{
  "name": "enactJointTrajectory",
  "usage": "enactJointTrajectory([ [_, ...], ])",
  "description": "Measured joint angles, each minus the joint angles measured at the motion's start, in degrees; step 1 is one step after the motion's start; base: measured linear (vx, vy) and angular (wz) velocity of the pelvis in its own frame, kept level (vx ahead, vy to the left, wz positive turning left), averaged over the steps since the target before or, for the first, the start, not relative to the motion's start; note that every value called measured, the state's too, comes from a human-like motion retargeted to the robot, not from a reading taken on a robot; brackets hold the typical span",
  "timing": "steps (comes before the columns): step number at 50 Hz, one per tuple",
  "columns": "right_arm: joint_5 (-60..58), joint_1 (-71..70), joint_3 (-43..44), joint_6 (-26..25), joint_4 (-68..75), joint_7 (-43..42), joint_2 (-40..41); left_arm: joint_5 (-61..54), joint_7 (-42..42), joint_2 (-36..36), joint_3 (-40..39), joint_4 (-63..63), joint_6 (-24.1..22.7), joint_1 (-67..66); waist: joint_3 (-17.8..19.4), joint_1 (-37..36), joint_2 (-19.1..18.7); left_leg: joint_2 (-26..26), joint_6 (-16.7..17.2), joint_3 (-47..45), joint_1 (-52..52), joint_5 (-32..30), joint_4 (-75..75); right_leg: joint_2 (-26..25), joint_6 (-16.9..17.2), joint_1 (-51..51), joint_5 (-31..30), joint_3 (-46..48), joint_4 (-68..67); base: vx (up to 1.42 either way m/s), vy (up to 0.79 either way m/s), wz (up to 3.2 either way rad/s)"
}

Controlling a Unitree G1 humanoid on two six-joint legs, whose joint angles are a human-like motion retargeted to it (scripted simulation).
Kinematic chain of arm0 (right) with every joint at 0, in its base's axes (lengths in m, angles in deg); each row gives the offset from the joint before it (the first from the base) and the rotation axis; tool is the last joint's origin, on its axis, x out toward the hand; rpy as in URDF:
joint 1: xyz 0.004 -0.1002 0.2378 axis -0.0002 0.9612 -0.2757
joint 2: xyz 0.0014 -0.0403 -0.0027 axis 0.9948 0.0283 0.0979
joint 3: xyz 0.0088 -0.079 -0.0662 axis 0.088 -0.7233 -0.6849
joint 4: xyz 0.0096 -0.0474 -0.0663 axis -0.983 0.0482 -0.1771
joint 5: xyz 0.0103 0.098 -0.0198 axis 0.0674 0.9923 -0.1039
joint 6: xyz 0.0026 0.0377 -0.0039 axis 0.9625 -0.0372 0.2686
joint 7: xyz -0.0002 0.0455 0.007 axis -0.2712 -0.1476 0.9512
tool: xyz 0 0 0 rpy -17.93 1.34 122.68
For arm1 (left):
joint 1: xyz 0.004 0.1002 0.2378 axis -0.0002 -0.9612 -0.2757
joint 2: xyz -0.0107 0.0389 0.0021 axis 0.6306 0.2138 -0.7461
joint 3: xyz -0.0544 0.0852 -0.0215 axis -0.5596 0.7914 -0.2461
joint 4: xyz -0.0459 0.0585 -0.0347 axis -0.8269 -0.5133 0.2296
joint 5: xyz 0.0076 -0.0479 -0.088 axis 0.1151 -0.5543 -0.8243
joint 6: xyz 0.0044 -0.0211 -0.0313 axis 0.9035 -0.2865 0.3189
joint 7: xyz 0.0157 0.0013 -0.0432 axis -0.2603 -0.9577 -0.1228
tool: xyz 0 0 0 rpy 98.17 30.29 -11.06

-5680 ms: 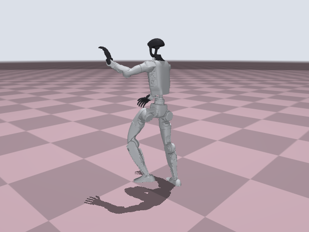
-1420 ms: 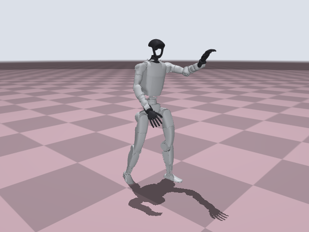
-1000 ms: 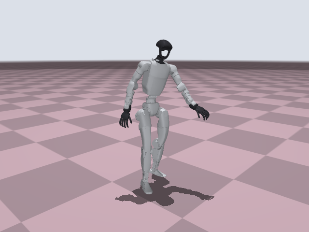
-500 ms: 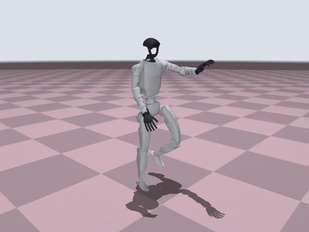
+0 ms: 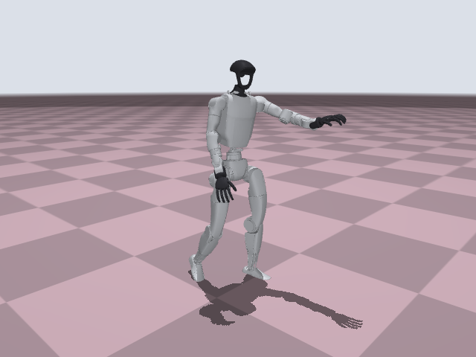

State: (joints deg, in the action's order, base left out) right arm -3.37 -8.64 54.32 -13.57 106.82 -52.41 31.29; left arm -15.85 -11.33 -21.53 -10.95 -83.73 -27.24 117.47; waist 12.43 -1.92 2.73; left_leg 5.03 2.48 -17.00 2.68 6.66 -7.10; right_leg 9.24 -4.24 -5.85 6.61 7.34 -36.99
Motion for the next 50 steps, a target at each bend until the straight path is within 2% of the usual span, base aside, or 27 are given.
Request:
enactJointTrajectory([
  [2,0.1,2.7,0.3,0.7,1.9,0.6,0.2,0.6,-2.0,-4.2,3.2,-9.7,-0.5,-3.6,0.4,1.9,0.0,0.4,0.5,0.7,1.6,1.0,-0.2,0.0,-3.5,6.1,0.0,0.0,-11.8,0.44,0.20,0.37],
  [5,-0.4,6.6,1.5,1.7,2.6,1.8,0.1,2.2,-4.9,-8.2,3.1,-18.1,-0.8,-10.4,1.4,4.1,0.1,1.2,1.3,1.0,3.3,2.6,-1.1,0.1,-5.6,14.0,4.4,1.0,-23.5,0.43,0.14,0.14],
  [10,-2.6,11.9,4.8,3.3,1.9,3.6,-1.2,7.5,-6.3,-10.4,-3.8,-18.3,-0.5,-19.5,2.6,4.8,0.0,2.1,2.6,0.0,5.9,5.2,-1.0,0.9,-7.2,22.6,9.9,6.9,-23.7,0.41,0.09,-0.11],
  [12,-2.6,13.2,5.3,3.5,2.6,3.8,-1.9,7.7,-6.3,-11.1,-4.7,-17.5,-0.7,-21.5,2.6,4.7,-0.1,1.9,2.9,0.0,7.0,5.9,0.3,0.5,-5.9,24.3,9.3,9.4,-17.8,0.41,0.05,0.11],
  [14,-2.7,14.3,6.0,3.4,3.9,3.7,-2.5,7.2,-6.1,-11.9,-4.8,-17.0,-1.1,-22.7,2.4,5.1,0.1,1.3,3.1,0.8,7.9,6.8,1.2,-0.2,-2.9,24.6,6.9,11.1,-8.9,0.43,0.02,0.46],
  [20,-3.7,15.4,8.9,2.0,6.8,3.9,-4.0,6.2,-4.5,-13.4,-3.4,-17.1,-2.4,-22.6,1.5,7.4,2.1,-2.1,3.6,5.9,11.1,11.0,0.9,-1.4,10.9,17.9,-2.5,9.2,24.6,0.53,-0.06,0.85],
  [22,-3.6,14.8,9.6,1.5,6.6,4.4,-4.7,6.3,-4.7,-13.7,-3.2,-17.0,-2.6,-22.1,0.7,7.2,2.3,-3.0,3.1,6.8,12.0,12.0,-0.4,-1.2,12.5,15.3,-6.0,7.3,30.1,0.57,-0.11,0.48],
  [25,-3.3,12.8,10.7,0.9,5.8,4.1,-5.7,6.7,-5.4,-13.4,-3.6,-15.1,-2.8,-21.9,-0.9,5.8,1.6,-3.2,2.2,6.3,11.6,11.5,-5.6,-0.7,11.2,12.6,-8.1,6.1,31.6,0.57,-0.12,0.07],
  [30,-0.5,8.1,11.5,0.5,1.6,0.5,-6.8,5.5,-5.0,-8.8,-3.8,-4.9,-4.0,-22.2,-2.9,2.6,1.0,-2.0,0.3,4.9,2.0,4.9,-31.7,1.2,10.5,8.4,-3.8,4.8,28.7,0.53,-0.13,-0.22],
  [35,6.0,2.3,10.1,0.3,-5.3,-2.2,-7.5,0.5,-2.2,-0.3,-4.1,12.1,-4.4,-17.9,-4.4,-0.8,1.2,0.1,-1.6,2.7,-13.3,8.9,-60.8,2.9,10.2,4.0,-1.6,3.8,30.7,0.44,-0.05,-0.25],
  [39,6.6,-3.0,5.7,-0.9,-7.8,-1.9,-7.8,-1.5,-1.9,6.0,-4.0,23.7,-4.0,-11.2,-4.6,-4.4,1.8,1.8,-2.6,-0.1,-22.1,12.3,-72.0,3.8,10.1,1.4,-0.1,2.3,32.1,0.41,-0.01,-0.47],
  [42,4.7,-6.5,1.7,-2.0,-7.7,-0.8,-7.3,-1.4,-2.2,9.9,-3.5,29.1,-3.5,-5.5,-4.7,-7.0,2.6,2.5,-1.9,-1.2,-26.5,13.1,-72.3,4.2,10.7,0.2,1.1,0.6,32.1,0.40,0.02,-0.63],
  [45,2.7,-9.0,-1.5,-2.7,-6.9,0.2,-6.0,-1.0,-1.9,13.0,-3.3,31.9,-2.7,0.0,-4.6,-8.9,3.4,3.8,-1.0,-2.4,-28.5,13.2,-65.9,4.4,11.5,-0.6,2.6,-0.9,31.3,0.42,0.06,-0.58],
  [50,1.5,-9.6,-3.6,-2.7,-6.4,2.0,-4.0,-1.3,-0.4,16.0,-3.6,33.4,-1.3,7.6,-4.4,-10.1,4.1,5.4,-1.2,-6.1,-23.9,12.4,-38.0,4.4,13.0,-2.2,5.2,-2.3,30.0,0.46,0.13,-0.39],
])
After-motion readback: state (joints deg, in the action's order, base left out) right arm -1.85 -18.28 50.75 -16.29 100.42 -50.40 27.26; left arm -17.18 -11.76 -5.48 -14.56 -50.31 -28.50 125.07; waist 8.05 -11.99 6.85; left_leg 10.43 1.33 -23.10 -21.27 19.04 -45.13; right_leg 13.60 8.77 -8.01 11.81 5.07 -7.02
